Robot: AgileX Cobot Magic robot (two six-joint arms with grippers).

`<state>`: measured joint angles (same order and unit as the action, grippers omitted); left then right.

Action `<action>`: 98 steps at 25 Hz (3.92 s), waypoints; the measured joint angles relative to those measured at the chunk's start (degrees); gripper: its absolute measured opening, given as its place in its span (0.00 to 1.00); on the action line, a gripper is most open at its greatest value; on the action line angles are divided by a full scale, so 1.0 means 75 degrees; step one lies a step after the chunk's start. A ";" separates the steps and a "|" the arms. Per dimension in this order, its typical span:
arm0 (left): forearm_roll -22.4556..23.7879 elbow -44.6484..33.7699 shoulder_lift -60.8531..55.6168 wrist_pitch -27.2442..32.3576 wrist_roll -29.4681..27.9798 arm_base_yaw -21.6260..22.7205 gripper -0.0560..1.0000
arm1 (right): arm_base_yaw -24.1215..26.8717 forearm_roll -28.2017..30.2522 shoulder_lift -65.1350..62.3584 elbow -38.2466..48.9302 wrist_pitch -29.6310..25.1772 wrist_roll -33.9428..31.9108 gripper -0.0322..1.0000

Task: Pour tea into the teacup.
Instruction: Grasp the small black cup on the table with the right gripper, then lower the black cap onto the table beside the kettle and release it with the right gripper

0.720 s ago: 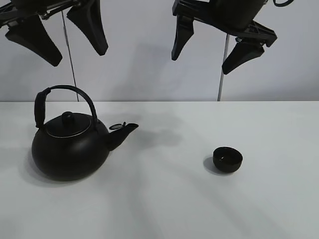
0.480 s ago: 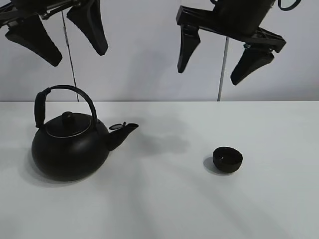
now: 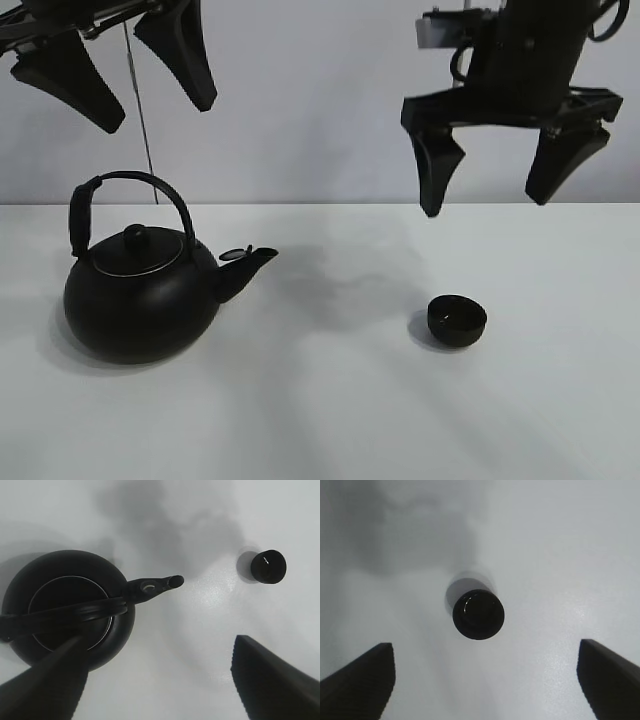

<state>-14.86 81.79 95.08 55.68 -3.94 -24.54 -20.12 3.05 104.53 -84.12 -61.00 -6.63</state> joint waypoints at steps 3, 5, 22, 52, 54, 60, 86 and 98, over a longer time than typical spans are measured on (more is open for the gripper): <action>0.0000 0.0000 0.0000 0.0000 0.0000 0.0000 0.59 | 0.0000 0.0124 0.0121 0.0773 0.0673 0.0088 0.69; -0.0006 0.0000 0.0000 0.0000 0.0000 0.0000 0.59 | 0.0000 0.0159 0.0170 0.1343 0.1262 0.0094 0.69; -0.0006 0.0000 0.0000 0.0000 0.0000 0.0000 0.59 | -0.0352 0.0408 0.0872 0.2001 0.2930 -0.0208 0.67; -0.0009 0.0000 0.0000 -0.0074 0.0000 0.0000 0.59 | -0.0375 0.0179 0.1167 0.0459 0.2177 -0.0466 0.42; -0.0009 0.0000 0.0000 -0.0083 0.0000 0.0000 0.59 | -0.0374 0.0027 0.1279 0.0338 0.2128 -0.0313 0.42; -0.0009 0.0000 0.0000 -0.0134 0.0000 0.0000 0.59 | -0.0682 -0.0156 0.1644 0.0313 0.2291 -0.0161 0.42; -0.0009 0.0000 0.0000 -0.0168 0.0000 0.0000 0.59 | -0.1107 0.0075 0.2208 0.0229 0.2732 -0.0208 0.42; -0.0009 0.0000 0.0000 -0.0175 0.0000 0.0000 0.59 | -0.1107 0.0139 0.2361 0.0229 0.2815 -0.0309 0.42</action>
<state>-14.92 81.79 95.08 54.38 -3.94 -24.54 -28.42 4.09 122.24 -82.40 -39.89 -8.95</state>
